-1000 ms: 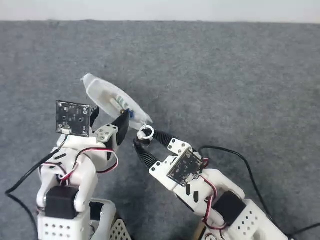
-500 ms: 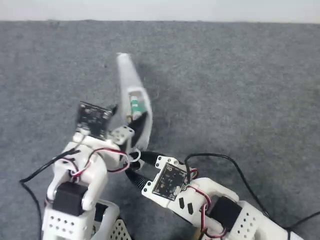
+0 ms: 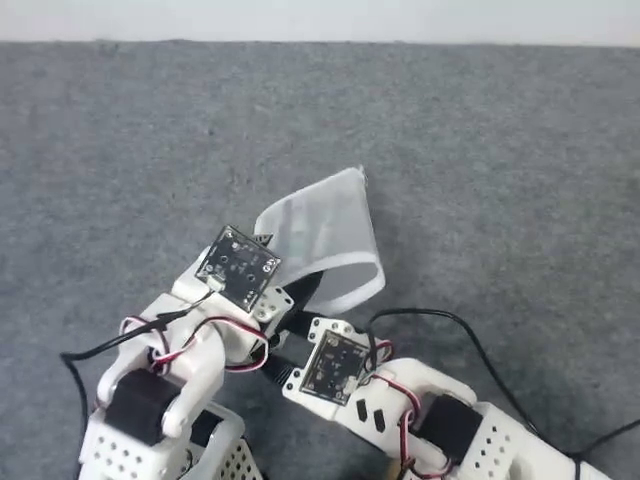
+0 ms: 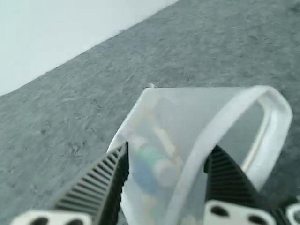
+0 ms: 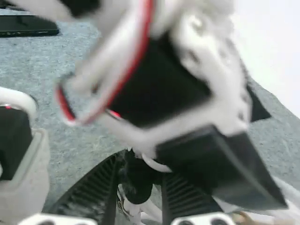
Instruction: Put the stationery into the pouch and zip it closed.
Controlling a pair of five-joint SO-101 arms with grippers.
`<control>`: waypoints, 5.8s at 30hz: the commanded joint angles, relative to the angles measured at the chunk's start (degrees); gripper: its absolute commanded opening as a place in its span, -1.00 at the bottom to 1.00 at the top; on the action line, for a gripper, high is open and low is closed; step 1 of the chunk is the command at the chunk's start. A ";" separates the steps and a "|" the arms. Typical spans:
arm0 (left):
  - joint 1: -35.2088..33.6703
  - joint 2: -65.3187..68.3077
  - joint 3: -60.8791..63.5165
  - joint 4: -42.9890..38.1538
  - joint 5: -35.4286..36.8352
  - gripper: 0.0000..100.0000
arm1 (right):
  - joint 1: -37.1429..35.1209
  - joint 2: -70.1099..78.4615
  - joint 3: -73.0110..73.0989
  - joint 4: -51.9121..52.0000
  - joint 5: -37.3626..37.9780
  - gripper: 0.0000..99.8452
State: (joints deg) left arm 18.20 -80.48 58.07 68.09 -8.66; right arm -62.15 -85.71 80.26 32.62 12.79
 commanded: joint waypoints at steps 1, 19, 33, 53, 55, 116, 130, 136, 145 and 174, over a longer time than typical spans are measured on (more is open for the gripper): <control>-2.46 -1.05 -6.64 3.08 0.53 -0.51 | 3.21 -1.63 -4.75 0.66 0.62 -0.99; -9.14 -1.05 -10.59 5.63 4.57 -0.46 | 18.86 -1.63 -13.45 7.34 0.53 -0.99; -8.62 -0.97 -4.70 2.90 -2.02 -0.39 | 20.53 -1.63 -21.98 18.68 2.20 -0.99; -0.79 -0.62 5.14 -6.68 -4.84 -0.40 | 15.87 -1.63 -22.07 19.47 4.92 -0.99; -0.79 -0.62 5.93 -8.18 -4.75 -0.40 | 15.87 -1.63 -22.07 19.56 4.92 -0.99; 0.97 -1.05 9.19 -14.07 -0.35 -0.98 | 28.00 -8.13 -9.49 -2.51 -5.71 -0.99; 0.88 -1.93 6.02 -12.40 6.59 -0.64 | 17.10 -8.13 -13.36 8.48 0.44 -0.99; 0.97 -13.45 7.52 -9.67 6.59 -0.58 | 14.81 -8.13 -13.45 9.71 1.85 -0.99; 1.32 -21.80 14.37 -12.04 4.31 -0.57 | 11.82 -16.40 -13.45 12.88 2.20 -0.99; 4.84 -21.98 18.07 -15.65 1.58 -0.98 | 5.32 -16.92 -18.73 15.08 -2.37 -0.99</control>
State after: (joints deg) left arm 23.03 -101.67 76.97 54.64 -6.37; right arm -53.45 -101.10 67.16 48.09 12.97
